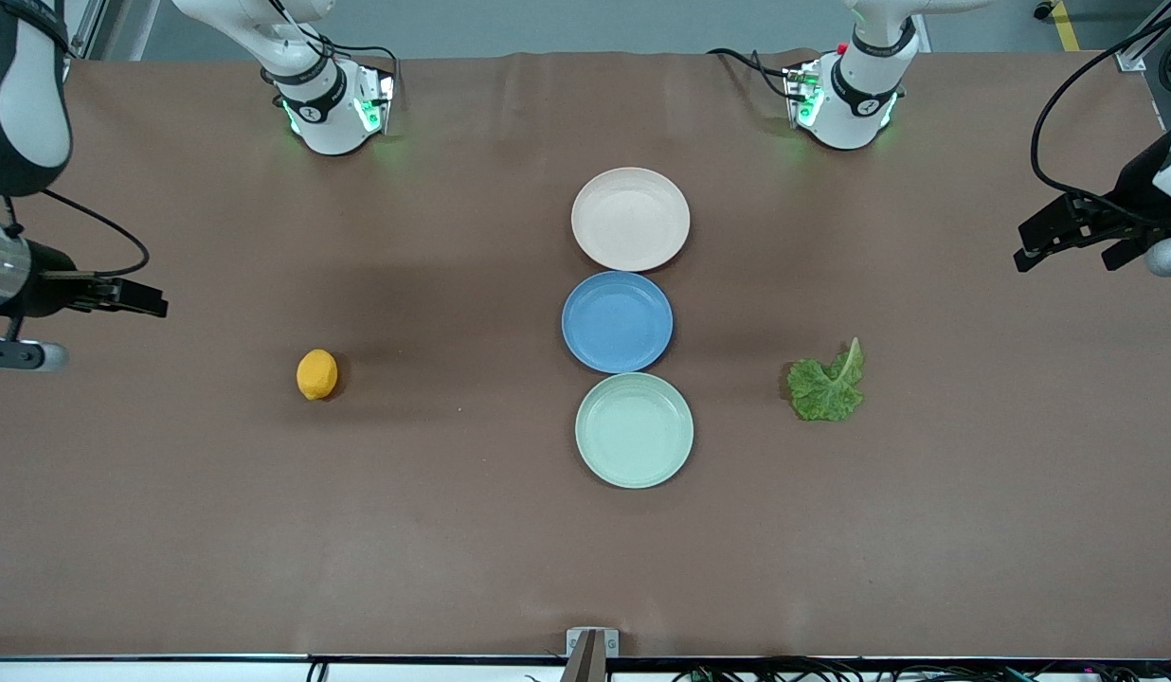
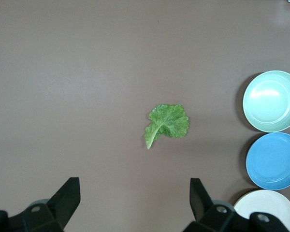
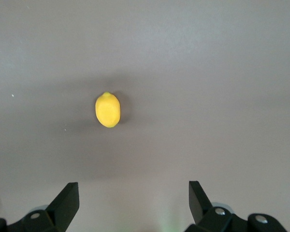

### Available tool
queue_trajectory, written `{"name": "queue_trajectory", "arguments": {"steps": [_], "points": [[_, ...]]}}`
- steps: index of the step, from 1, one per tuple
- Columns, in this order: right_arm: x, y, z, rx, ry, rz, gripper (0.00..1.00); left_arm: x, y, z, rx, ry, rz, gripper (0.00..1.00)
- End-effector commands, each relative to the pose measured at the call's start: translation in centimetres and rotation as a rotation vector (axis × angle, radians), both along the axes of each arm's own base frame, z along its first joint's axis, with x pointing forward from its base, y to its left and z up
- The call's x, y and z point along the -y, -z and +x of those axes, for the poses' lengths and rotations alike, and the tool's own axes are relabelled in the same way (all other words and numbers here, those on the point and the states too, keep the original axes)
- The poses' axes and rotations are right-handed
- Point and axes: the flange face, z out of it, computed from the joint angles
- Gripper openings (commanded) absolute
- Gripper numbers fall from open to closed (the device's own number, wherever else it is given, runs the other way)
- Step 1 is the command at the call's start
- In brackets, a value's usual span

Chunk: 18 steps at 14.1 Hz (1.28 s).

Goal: Pick lemon and lettuce from plates

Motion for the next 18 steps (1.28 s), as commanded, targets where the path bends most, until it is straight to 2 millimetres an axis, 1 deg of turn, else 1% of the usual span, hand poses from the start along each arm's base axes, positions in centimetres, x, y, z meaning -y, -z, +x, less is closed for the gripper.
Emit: {"name": "queue_trajectory", "arguments": {"steps": [1, 2, 4, 7, 10, 11, 15, 17, 18], "points": [[0.5, -0.2, 0.7, -0.009, 0.002, 0.009, 1.0, -0.1, -0.7, -0.2, -0.006, 0.005, 0.007, 1.0], [0.3, 0.2, 0.7, -0.022, -0.006, 0.014, 1.0, 0.0, -0.7, -0.3, -0.005, 0.006, 0.007, 1.0], [-0.6, 0.4, 0.4, -0.042, -0.025, 0.018, 1.0, 0.0, -0.8, -0.3, -0.005, 0.006, 0.007, 1.0], [-0.6, 0.2, 0.3, -0.032, -0.027, 0.018, 1.0, 0.0, -0.8, -0.3, -0.003, 0.006, 0.007, 1.0], [-0.6, -0.2, 0.1, -0.004, -0.077, 0.027, 1.0, 0.0, -0.8, -0.3, -0.003, 0.006, 0.007, 1.0], [-0.5, 0.0, -0.1, 0.009, -0.087, 0.028, 1.0, 0.0, -0.8, -0.3, -0.003, 0.006, 0.007, 1.0], [-0.8, 0.4, -2.7, 0.064, -0.09, 0.036, 1.0, 0.0, -0.8, -0.3, -0.003, 0.008, 0.007, 1.0], [-1.1, -0.3, -3.7, 0.075, -0.096, 0.037, 1.0, 0.1, -0.8, -0.3, -0.003, 0.009, 0.007, 1.0], [-1.2, -1.0, -4.2, 0.084, -0.1, 0.037, 1.0, 0.0, -0.8, -0.3, -0.003, 0.008, 0.007, 1.0]]}}
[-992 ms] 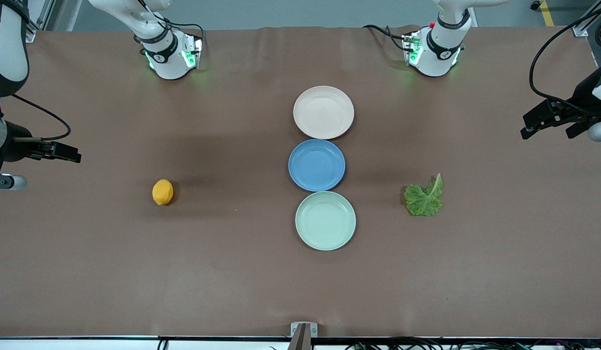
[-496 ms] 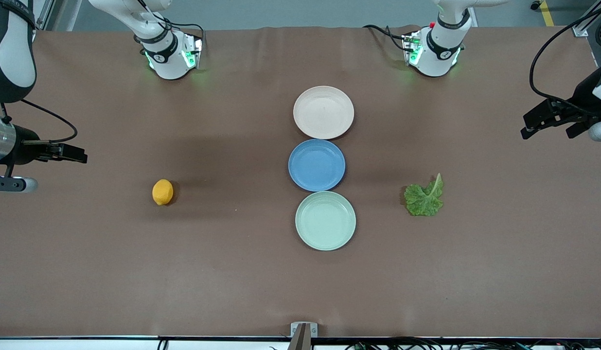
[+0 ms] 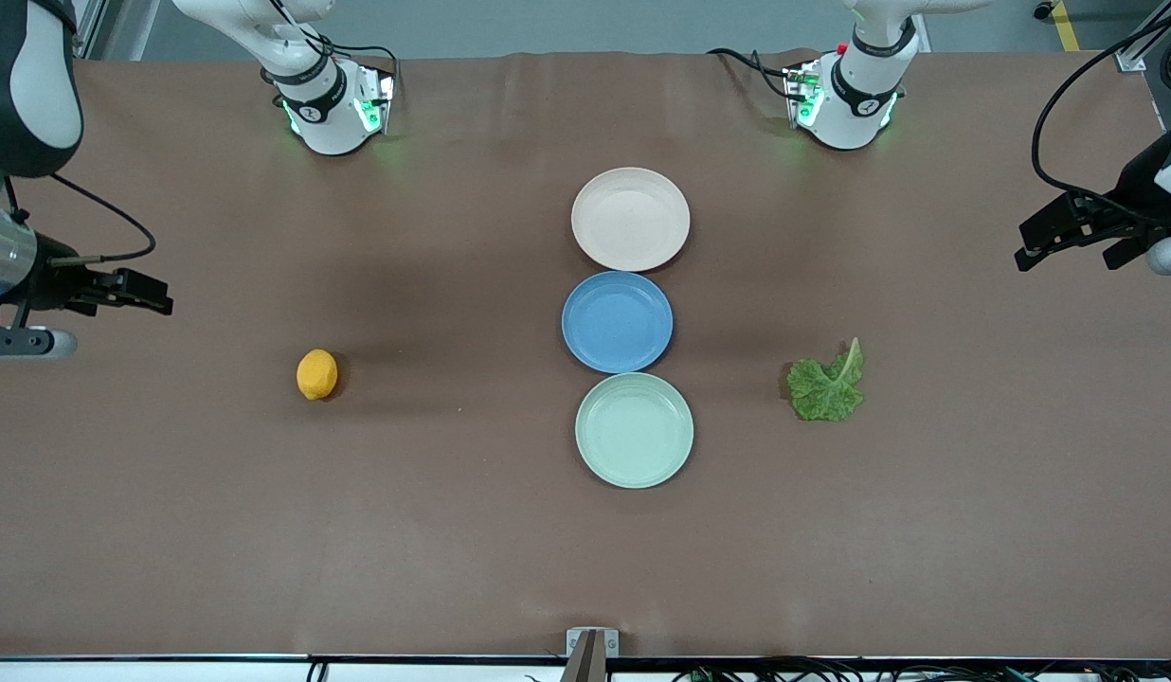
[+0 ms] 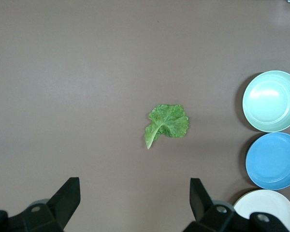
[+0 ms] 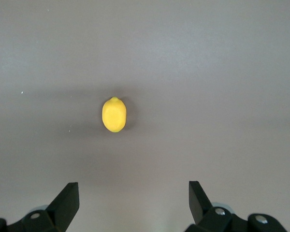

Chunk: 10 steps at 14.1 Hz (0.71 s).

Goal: Pick lemon and lettuce from plates

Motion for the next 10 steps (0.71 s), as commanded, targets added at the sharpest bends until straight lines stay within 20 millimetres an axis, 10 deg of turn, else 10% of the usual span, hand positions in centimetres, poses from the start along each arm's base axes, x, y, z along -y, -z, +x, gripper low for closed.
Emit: {"name": "queue_trajectory", "arguments": {"steps": [1, 10], "points": [[-0.6, -1.7, -2.9, 0.031, -0.019, 0.016, 1.0, 0.0, -0.7, -0.2, -0.003, 0.007, 0.007, 1.0], [-0.9, -5.7, -5.7, 0.1, -0.023, 0.016, 1.0, 0.0, -0.7, -0.2, -0.003, 0.007, 0.007, 1.0]]}}
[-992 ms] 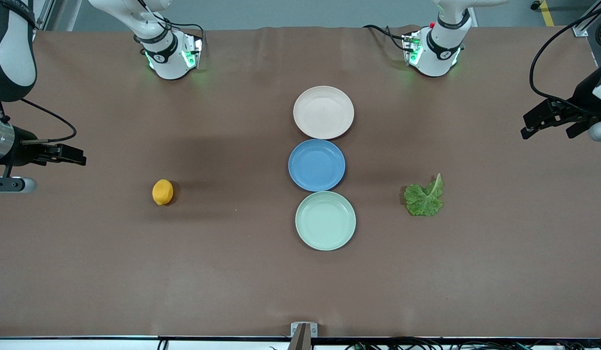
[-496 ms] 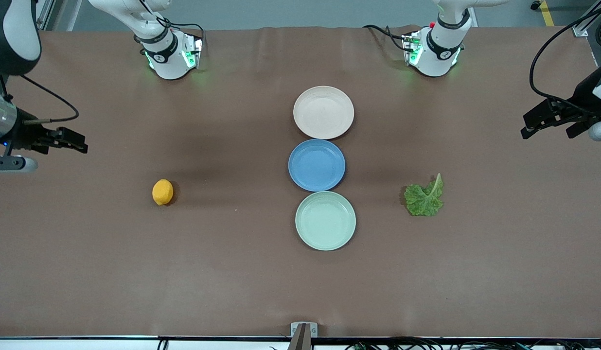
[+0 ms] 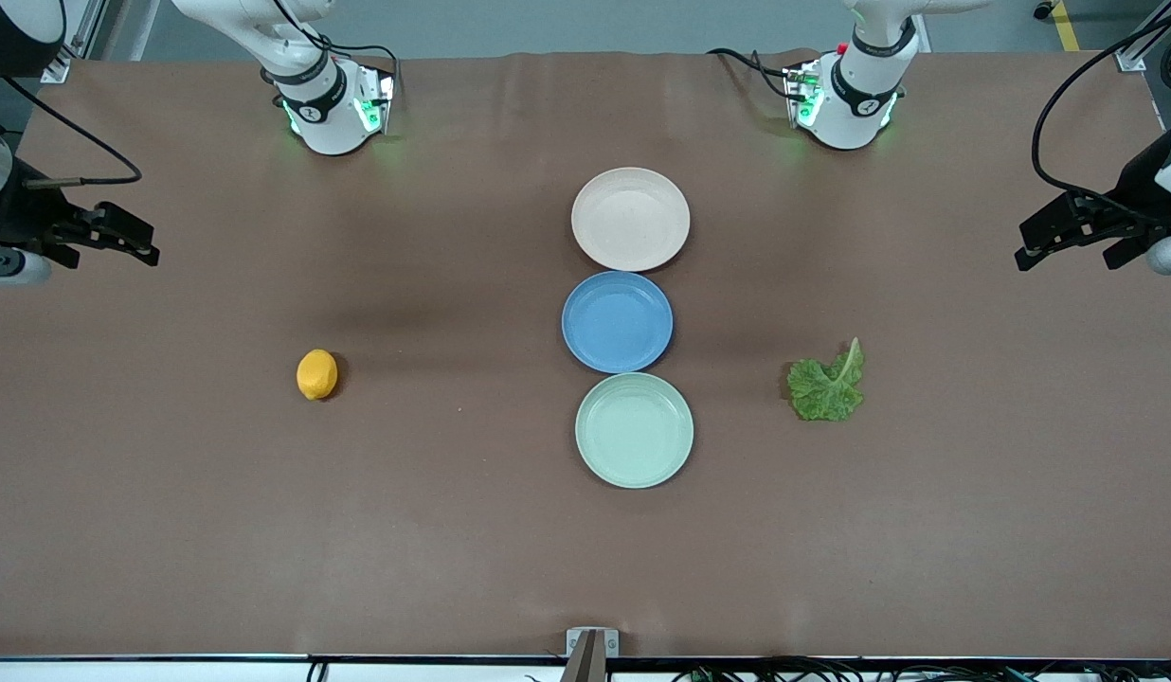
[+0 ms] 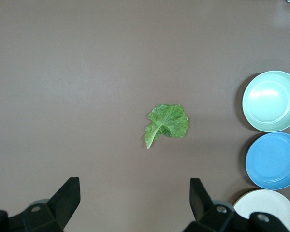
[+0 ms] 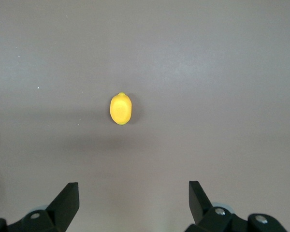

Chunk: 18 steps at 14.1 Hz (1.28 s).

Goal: Pick lemon and lettuce from plates

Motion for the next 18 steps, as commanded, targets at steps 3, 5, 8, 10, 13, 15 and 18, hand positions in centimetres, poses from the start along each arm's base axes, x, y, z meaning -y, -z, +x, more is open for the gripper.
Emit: {"name": "queue_trajectory", "arguments": {"steps": [3, 5, 8, 10, 13, 15, 18], "points": [[0.1, -0.4, -1.0, 0.026, -0.011, 0.013, 1.0, 0.0, -0.7, -0.2, -0.004, 0.008, 0.007, 1.0], [0.6, -0.7, -1.0, 0.031, -0.039, 0.015, 1.0, 0.0, -0.7, -0.2, -0.002, 0.008, 0.007, 1.0], [1.1, -1.0, -1.3, 0.034, -0.033, 0.016, 1.0, 0.0, -0.7, -0.2, -0.002, 0.007, 0.007, 1.0], [1.0, -1.0, -1.3, 0.036, -0.034, 0.016, 1.0, 0.0, -0.7, -0.2, -0.002, 0.01, 0.009, 1.0], [0.8, -0.9, -1.4, 0.03, -0.037, 0.024, 1.0, -0.2, -0.7, -0.2, -0.002, 0.011, 0.011, 1.0], [0.7, -0.9, -1.4, 0.027, -0.038, 0.027, 1.0, -0.4, -0.7, -0.2, -0.003, 0.004, 0.011, 1.0], [0.9, -0.7, -1.6, 0.006, -0.008, 0.039, 1.0, -0.2, -0.7, -0.2, -0.003, 0.0, 0.013, 1.0]]}}
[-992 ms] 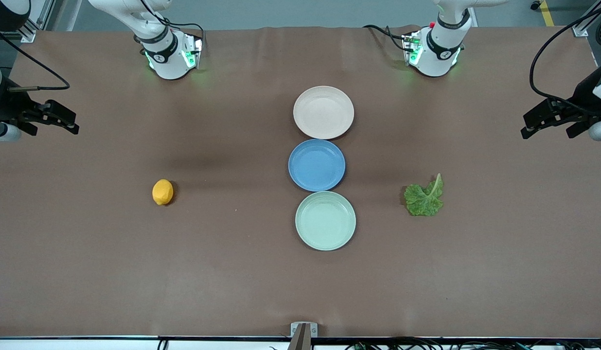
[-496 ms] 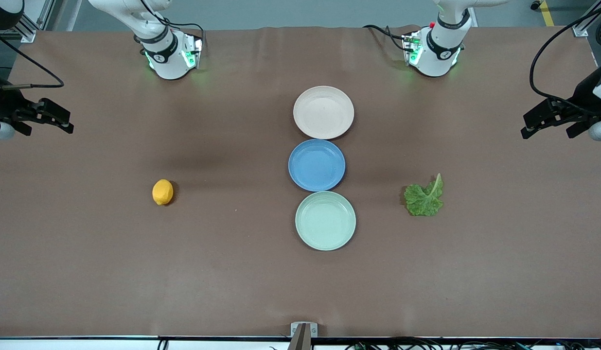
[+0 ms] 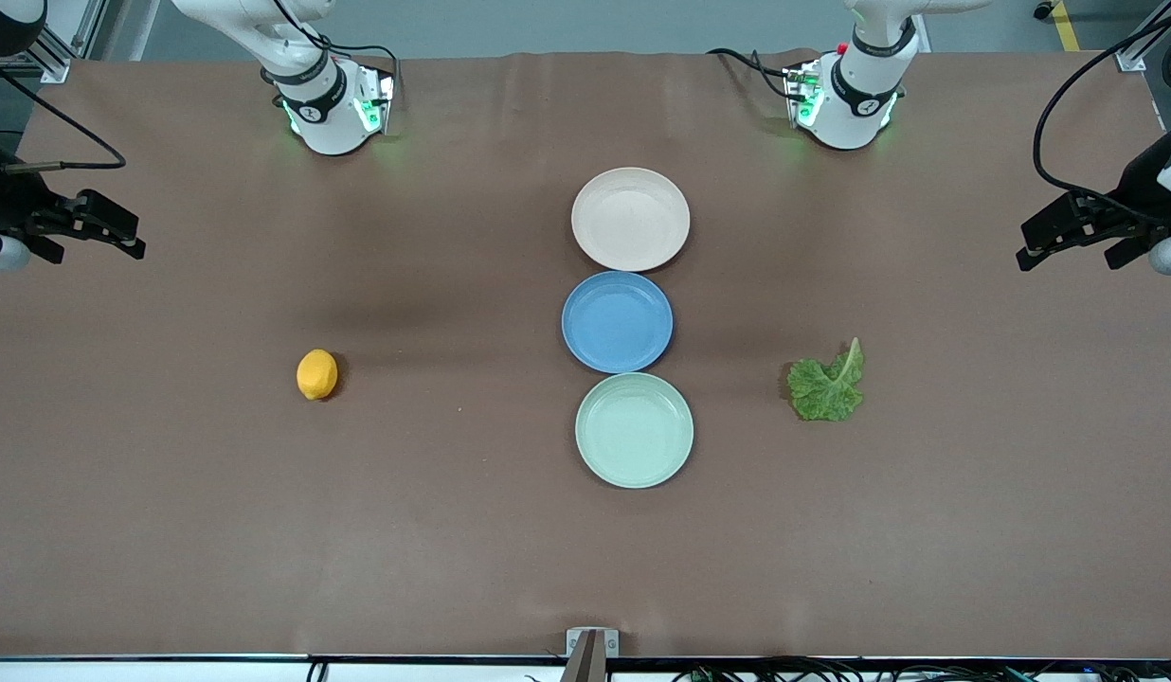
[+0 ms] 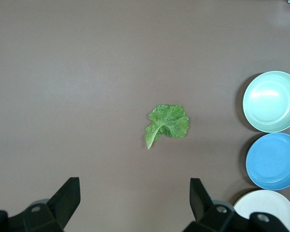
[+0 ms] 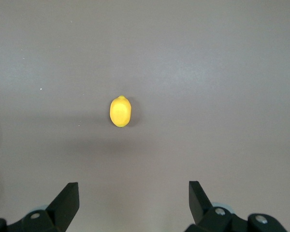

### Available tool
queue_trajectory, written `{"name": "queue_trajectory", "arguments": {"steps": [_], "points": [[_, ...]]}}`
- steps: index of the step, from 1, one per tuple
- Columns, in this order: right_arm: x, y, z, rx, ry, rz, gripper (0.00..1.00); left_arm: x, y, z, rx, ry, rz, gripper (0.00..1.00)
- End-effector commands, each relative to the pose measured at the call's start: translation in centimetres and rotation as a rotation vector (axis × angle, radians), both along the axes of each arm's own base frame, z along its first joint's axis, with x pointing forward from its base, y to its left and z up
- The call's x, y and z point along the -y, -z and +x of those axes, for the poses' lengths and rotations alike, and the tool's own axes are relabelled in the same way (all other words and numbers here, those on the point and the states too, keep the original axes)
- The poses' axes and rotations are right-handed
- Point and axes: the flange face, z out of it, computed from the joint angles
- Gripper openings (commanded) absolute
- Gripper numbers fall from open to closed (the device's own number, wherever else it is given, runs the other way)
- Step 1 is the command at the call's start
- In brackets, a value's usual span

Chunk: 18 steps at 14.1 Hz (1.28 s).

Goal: Pick lemon and lettuce from plates

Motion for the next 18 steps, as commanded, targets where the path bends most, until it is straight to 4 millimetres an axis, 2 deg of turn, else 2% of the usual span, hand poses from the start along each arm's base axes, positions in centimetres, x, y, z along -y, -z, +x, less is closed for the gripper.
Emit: {"name": "queue_trajectory", "arguments": {"steps": [1, 9, 12, 18], "points": [[0.11, 0.01, -1.29, -0.014, 0.054, 0.044, 1.0, -0.09, -0.73, -0.23, -0.002, 0.001, 0.013, 1.0], [-0.66, -0.47, -1.46, -0.009, 0.073, 0.023, 1.0, 0.01, -0.64, -0.4, -0.013, 0.006, 0.012, 1.0], [-0.41, -0.5, -1.43, -0.006, 0.077, 0.022, 1.0, 0.13, -0.03, -0.96, -0.072, 0.017, 0.025, 1.0], [0.14, -0.6, -1.42, -0.001, 0.068, -0.007, 1.0, 0.11, 0.01, -1.01, -0.077, 0.021, 0.019, 1.0]]}}
